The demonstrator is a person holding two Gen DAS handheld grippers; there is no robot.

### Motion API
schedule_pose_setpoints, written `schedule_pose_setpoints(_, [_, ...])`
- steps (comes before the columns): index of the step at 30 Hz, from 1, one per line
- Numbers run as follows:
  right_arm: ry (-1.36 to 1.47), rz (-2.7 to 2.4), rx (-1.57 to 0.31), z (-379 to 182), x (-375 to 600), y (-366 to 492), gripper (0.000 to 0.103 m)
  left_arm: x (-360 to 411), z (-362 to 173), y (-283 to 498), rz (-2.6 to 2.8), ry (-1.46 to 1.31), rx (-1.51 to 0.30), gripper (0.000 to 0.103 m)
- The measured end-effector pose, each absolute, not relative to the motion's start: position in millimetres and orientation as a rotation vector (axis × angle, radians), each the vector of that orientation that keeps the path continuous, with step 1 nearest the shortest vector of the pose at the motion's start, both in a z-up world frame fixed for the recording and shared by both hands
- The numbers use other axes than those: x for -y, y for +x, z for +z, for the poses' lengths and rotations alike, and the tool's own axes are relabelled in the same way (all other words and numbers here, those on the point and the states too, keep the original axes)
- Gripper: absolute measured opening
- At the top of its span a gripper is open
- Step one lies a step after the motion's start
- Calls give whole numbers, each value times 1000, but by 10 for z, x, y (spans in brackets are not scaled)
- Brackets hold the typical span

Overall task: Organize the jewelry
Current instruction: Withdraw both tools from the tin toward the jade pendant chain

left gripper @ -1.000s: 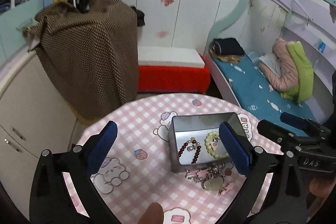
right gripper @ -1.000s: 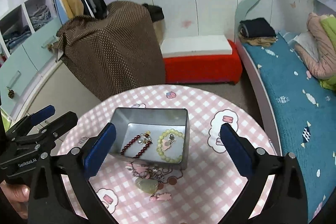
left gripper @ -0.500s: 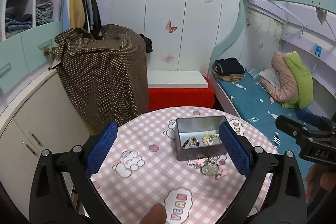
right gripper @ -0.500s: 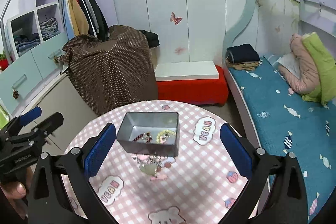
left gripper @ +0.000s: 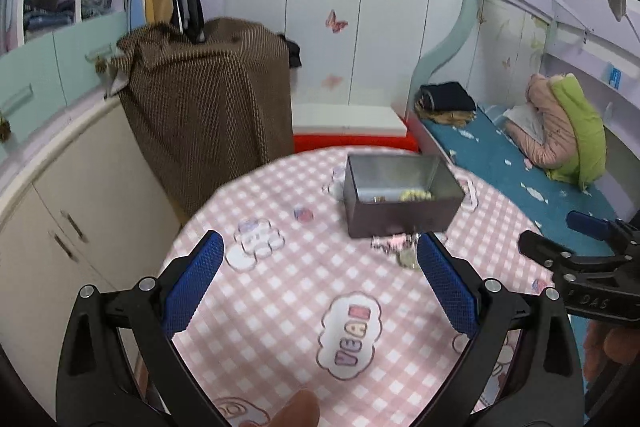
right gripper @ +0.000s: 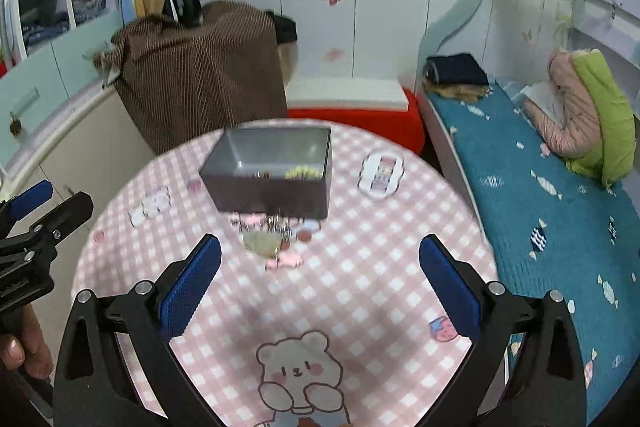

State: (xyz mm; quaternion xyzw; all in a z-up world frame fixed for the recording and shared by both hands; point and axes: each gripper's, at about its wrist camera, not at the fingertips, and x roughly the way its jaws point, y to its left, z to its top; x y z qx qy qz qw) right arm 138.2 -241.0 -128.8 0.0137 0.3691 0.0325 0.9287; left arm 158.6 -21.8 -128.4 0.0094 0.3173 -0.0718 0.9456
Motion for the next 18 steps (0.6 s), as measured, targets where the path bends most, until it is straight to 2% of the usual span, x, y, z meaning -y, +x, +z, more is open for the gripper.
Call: schedule_pose_setpoints(18, [-14, 90, -917, -1961, 2209, 1797, 95, 216, -1717, 1777, -141, 14, -736, 97])
